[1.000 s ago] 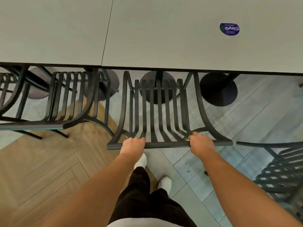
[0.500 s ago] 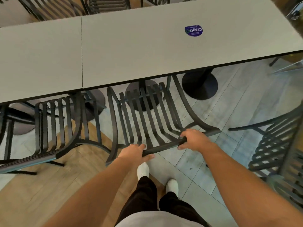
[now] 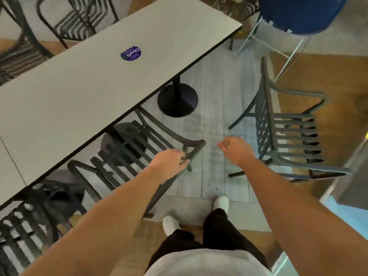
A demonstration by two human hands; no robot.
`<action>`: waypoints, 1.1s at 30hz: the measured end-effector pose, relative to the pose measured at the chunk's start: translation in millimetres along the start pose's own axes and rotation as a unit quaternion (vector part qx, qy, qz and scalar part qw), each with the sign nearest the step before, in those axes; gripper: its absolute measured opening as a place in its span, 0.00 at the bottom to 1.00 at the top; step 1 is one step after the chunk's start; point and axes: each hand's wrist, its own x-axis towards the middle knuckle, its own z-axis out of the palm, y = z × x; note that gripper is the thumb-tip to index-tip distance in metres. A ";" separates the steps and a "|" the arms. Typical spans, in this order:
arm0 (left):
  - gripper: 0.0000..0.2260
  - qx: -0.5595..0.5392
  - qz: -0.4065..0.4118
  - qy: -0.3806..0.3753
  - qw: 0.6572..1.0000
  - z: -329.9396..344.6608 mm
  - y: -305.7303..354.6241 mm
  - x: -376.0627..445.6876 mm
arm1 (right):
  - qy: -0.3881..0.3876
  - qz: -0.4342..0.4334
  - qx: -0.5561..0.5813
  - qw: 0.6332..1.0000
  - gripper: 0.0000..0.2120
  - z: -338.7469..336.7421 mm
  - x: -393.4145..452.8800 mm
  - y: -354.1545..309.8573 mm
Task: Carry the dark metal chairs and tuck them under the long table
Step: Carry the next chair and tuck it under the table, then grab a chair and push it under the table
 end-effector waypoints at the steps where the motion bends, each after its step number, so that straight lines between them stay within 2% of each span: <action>1: 0.16 0.008 0.017 -0.002 1.000 -6.1 13.0 12.8 | 0.013 0.013 0.008 1.000 0.19 -8.6 1.5 14.9; 4: 0.15 0.020 0.063 -0.008 0.998 -20.2 54.2 49.2 | 0.045 0.047 0.014 0.998 0.19 -35.5 5.9 54.6; 10: 0.19 0.061 0.107 -0.034 0.992 -33.9 126.2 125.1 | 0.097 0.097 0.024 0.990 0.19 -80.6 30.9 122.5; 17: 0.18 0.086 0.141 -0.028 0.986 -50.8 189.3 200.1 | 0.078 0.120 0.055 0.988 0.19 -109.7 65.1 182.2; 26: 0.19 0.143 0.194 -0.039 0.970 -94.6 212.6 300.3 | 0.063 0.158 0.108 0.980 0.26 -118.1 109.8 198.4; 29: 0.18 0.169 0.226 -0.033 0.959 -107.1 208.6 343.5 | 0.061 0.182 0.132 0.973 0.27 -118.2 129.9 197.7; 33: 0.21 0.172 0.283 -0.024 0.943 -124.7 211.5 389.8 | 0.048 0.217 0.157 0.962 0.30 -117.1 154.6 191.1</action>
